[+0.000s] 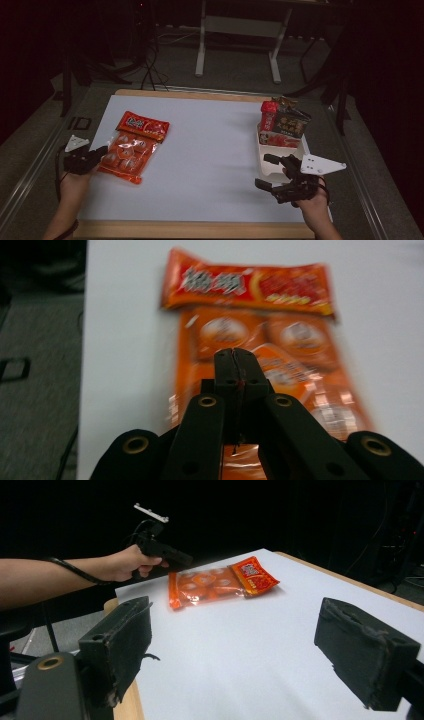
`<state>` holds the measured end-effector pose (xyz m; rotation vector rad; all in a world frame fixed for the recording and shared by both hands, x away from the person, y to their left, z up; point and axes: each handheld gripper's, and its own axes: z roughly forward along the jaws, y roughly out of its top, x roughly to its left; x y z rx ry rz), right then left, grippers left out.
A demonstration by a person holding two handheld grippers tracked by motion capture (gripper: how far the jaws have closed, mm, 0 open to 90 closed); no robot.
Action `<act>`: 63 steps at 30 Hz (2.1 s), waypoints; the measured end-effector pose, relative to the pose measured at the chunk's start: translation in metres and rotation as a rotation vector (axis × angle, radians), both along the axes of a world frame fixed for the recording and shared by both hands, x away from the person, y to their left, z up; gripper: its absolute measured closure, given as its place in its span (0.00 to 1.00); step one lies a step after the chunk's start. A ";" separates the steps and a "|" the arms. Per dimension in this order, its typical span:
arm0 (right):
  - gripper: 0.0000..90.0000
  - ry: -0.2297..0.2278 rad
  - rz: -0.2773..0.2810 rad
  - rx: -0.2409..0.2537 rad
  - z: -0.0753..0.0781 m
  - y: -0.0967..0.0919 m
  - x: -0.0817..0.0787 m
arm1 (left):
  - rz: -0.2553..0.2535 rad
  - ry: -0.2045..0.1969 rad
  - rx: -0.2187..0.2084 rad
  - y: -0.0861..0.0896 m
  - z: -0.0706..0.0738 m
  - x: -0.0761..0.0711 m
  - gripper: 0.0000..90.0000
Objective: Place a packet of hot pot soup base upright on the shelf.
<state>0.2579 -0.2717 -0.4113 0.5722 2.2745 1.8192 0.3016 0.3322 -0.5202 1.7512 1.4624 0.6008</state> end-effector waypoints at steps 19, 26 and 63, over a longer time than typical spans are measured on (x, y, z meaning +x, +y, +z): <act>0.17 0.024 -0.003 0.006 -0.006 -0.003 0.003 | 0.011 0.125 0.180 -0.004 -0.015 0.026 1.00; 0.17 0.034 0.001 0.009 -0.006 -0.002 0.003 | -0.061 0.139 0.186 -0.022 -0.013 0.023 1.00; 0.17 0.047 0.023 0.006 -0.009 0.003 0.003 | -0.083 0.189 0.210 -0.075 -0.008 0.076 1.00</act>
